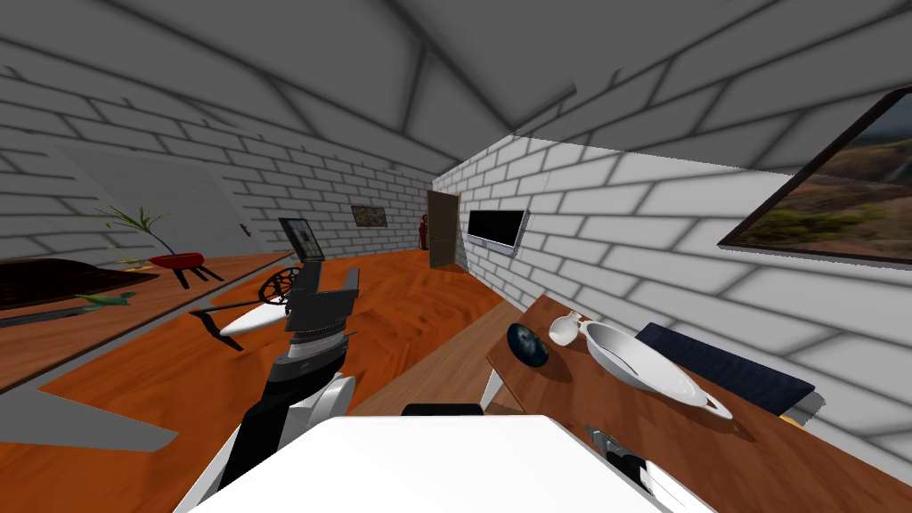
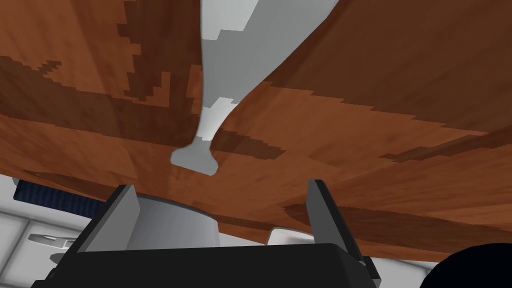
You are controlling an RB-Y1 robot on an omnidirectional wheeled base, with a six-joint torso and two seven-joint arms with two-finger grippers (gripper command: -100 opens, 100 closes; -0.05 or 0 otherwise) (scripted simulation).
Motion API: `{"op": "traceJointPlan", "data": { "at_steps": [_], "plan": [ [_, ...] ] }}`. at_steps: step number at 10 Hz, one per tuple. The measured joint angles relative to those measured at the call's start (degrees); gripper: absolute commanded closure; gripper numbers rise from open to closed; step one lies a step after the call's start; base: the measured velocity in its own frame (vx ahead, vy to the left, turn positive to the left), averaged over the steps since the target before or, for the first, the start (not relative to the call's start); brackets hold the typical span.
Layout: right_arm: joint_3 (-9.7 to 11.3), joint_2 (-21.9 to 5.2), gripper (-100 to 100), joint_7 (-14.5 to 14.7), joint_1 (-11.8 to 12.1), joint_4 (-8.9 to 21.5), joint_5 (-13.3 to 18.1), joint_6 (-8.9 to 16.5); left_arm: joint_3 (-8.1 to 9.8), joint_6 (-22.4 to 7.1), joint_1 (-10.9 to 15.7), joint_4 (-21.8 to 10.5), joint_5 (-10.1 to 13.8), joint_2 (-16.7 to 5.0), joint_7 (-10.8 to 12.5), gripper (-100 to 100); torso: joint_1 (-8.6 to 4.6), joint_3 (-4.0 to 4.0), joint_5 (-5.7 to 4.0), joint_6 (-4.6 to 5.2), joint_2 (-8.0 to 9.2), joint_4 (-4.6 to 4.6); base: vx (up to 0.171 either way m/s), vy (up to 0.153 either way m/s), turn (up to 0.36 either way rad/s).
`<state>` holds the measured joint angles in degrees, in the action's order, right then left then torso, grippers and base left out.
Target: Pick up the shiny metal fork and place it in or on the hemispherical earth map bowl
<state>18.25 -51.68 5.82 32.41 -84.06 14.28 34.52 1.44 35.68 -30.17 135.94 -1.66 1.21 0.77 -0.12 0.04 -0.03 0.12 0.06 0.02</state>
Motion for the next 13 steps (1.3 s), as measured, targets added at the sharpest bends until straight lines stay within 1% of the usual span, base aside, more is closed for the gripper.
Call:
{"op": "traceJointPlan", "data": {
  "at_steps": [1,2,6,8,10,13],
  "plan": [
    [-0.1,0.4,-100,0.1,-0.3,0.9,0.1,-0.4,0.0,0.0,0.0,0.0,0.0,0.0,0.0,0,0.01,0.0,0.01,0.0,0.0,0.0,0.0,-0.007,0.008],
    [-0.1,0.5,100,0.2,-0.4,1.0,0.1,-0.5,0.0,0.0,0.0,0.0,0.0,0.0,0.0,0,0.05,0.0,0.02,0.01,0.01,0.0,0.0,0.0,0.0],
    [-0.1,0.4,100,0.2,-0.3,1.0,0.1,-0.4,0.0,0.0,0.0,0.0,0.0,0.0,0.0,0,0.07,0.0,-0.02,-0.01,-0.01,0.0,0.0,0.0,0.0],
    [-0.1,0.4,-100,0.2,-0.3,1.0,0.1,-0.4,0.0,0.0,0.0,0.0,0.0,0.0,0.0,0,0.07,-0.01,-0.02,-0.01,-0.01,0.0,-0.005,0.029,-0.024],
    [-1.8,1.2,-100,-0.5,-1.5,3.0,-0.4,-0.8,-0.01,0.0,0.0,0.0,0.0,0.0,0.0,0,0.38,0.01,0.05,0.0,0.01,0.0,0.006,0.082,-0.074],
    [-4.2,3.2,-100,-1.9,-3.3,6.7,-0.9,-1.7,0.0,0.0,0.0,0.0,0.0,0.0,0.0,0,0.24,-0.07,0.02,-0.01,-0.13,-0.03,0.029,0.049,-0.056]
  ]
}}
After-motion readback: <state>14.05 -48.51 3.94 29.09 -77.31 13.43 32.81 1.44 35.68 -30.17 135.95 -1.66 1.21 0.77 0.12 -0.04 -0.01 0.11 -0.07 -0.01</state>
